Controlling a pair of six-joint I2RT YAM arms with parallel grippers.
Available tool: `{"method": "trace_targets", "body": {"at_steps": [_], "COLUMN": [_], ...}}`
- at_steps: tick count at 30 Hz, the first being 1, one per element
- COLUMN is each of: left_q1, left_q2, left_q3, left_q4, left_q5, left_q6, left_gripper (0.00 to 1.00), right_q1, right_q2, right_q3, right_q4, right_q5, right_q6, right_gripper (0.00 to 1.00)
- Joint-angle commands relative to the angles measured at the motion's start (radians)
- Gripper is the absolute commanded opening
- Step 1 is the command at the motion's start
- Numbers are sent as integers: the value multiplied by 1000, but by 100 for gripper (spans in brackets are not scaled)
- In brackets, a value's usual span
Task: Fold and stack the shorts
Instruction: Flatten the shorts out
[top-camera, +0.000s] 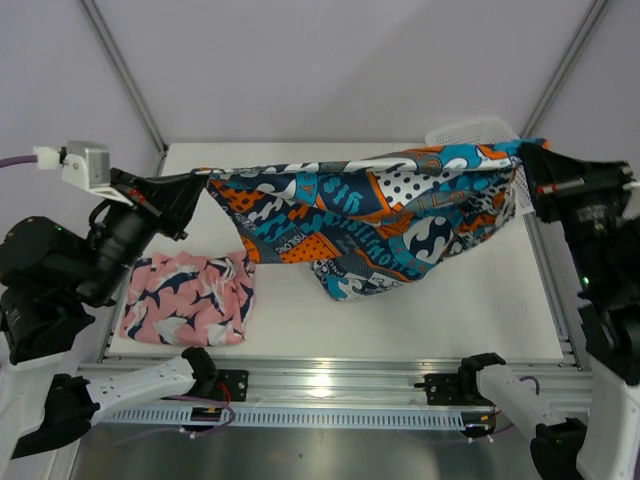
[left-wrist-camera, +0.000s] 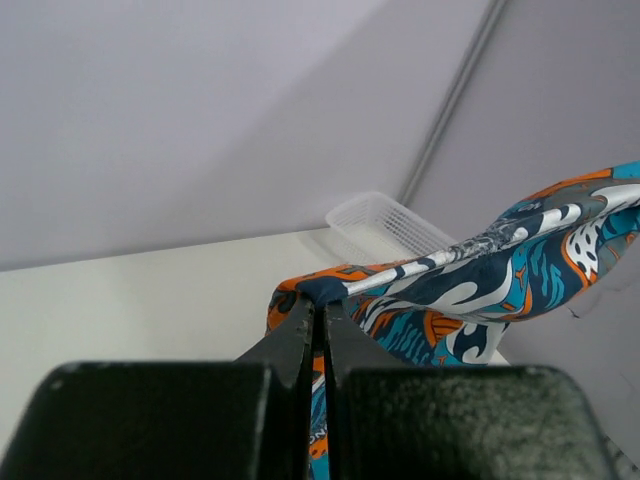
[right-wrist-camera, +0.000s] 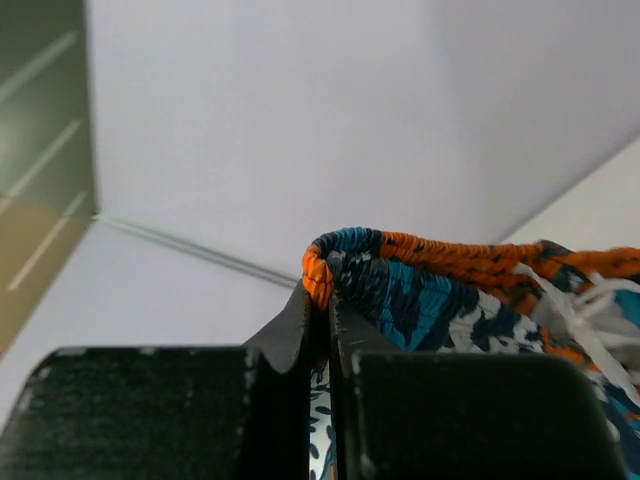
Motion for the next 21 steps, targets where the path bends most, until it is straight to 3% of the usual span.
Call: {"method": "trace_targets", "body": {"at_steps": [1, 8, 12, 15, 16, 17, 19, 21], "left_q1": [10, 10, 52, 273, 418, 491, 630, 684], "left_q2": [-52, 4, 46, 93, 127, 144, 184, 221], "left_q3": [106, 49, -53, -38, -38, -40, -9, 29], "left_q4": [-67, -80, -4, 2, 23, 35, 57, 43], "left_q5": [-9, 45, 54, 285, 451, 526, 637, 663], "left_q6": [11, -99, -125, -160, -174, -200, -222, -225], "left_gripper": [0, 0, 0, 0, 0, 0, 0, 0], "right_q1": [-14, -13, -13, -13, -16, -18, -21, -27], "right_q2": [-84, -116, -55, 35, 66, 124, 167, 226], "right_q3": [-36, -96, -177, -214, -199, -189, -194, -180], "right_q4": [-23, -77, 4, 109, 135, 156, 280, 343], "right_q5": [26, -46, -140, -203, -232, -255, -343, -373], "right_q6": [59, 118, 148, 150, 153, 158, 159, 173], "right_gripper": [0, 0, 0, 0, 0, 0, 0, 0]}}
